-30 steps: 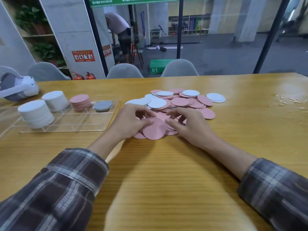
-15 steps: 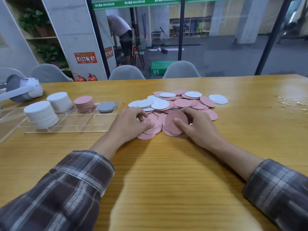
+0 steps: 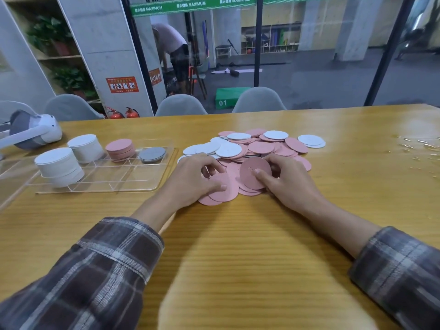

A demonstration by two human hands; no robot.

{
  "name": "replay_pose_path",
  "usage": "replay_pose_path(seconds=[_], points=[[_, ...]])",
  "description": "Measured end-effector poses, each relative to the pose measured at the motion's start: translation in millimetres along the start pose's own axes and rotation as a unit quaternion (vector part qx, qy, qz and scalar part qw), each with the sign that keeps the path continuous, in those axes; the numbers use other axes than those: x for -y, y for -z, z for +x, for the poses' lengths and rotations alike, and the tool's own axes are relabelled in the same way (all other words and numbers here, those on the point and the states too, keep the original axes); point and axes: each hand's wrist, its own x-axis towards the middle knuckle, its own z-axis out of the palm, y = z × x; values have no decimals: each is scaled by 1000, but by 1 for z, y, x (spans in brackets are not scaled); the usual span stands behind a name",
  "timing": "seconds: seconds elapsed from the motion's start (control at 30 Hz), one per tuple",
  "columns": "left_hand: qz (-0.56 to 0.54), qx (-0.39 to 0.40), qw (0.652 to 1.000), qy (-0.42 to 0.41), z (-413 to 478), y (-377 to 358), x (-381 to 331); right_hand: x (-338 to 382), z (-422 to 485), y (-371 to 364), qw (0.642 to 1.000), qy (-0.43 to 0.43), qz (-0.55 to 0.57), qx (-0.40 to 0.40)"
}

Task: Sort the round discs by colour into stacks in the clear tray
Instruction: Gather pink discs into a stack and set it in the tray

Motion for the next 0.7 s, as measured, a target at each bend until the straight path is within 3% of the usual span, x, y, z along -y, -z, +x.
replay_pose_path(seconds=[0.2, 0.33, 0.7], points=[[-101, 11, 995, -24, -1, -2, -7, 5, -3, 0, 1000, 9, 6, 19], [-163, -34, 986, -13, -1, -9, -11, 6, -4, -1, 998, 14, 41, 41], [-156, -82, 984, -27, -2, -20, -14, 8, -6, -6, 996, 51, 27, 63]])
